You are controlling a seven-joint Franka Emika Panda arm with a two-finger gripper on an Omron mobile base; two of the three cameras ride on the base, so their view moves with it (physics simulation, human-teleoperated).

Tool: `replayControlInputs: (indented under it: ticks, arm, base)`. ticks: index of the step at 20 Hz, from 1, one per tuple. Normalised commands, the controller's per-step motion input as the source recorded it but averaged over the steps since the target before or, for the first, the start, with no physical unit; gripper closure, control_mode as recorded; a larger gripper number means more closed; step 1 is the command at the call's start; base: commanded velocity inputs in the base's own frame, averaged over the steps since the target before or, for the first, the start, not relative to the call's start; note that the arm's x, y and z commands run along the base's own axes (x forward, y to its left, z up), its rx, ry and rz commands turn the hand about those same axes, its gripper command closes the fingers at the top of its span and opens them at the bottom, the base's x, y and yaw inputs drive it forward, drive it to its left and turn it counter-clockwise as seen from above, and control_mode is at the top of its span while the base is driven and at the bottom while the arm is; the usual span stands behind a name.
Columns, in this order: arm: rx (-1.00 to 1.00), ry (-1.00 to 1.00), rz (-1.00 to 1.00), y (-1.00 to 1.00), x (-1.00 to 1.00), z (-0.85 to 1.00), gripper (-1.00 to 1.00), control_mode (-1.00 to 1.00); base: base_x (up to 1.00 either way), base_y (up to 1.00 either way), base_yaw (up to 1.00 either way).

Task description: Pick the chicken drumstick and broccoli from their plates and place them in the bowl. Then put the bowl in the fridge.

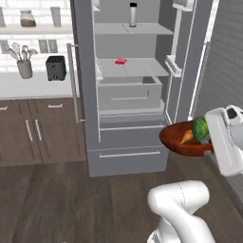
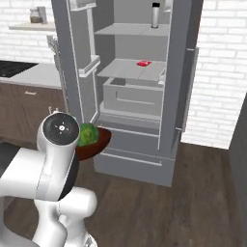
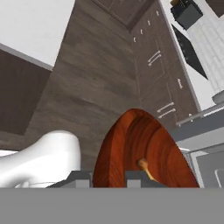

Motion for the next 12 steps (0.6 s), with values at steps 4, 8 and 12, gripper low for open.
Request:
replayControlInputs:
  ticks: [4, 8, 12]
  arm:
    - [0.0, 0.0, 0.0, 0.0, 0.0, 0.0, 1.0, 1.0]
    - [0.0, 0.0, 0.0, 0.0, 0.0, 0.0, 1.0, 1.0]
    - [0.0, 0.0, 0.0, 0.0, 0.0, 0.0, 1.0, 1.0]
  base:
    - [0.67, 0.27, 0.0]
    - [0.45, 0.04, 0.0]
    - [0.89, 0.21, 0.0]
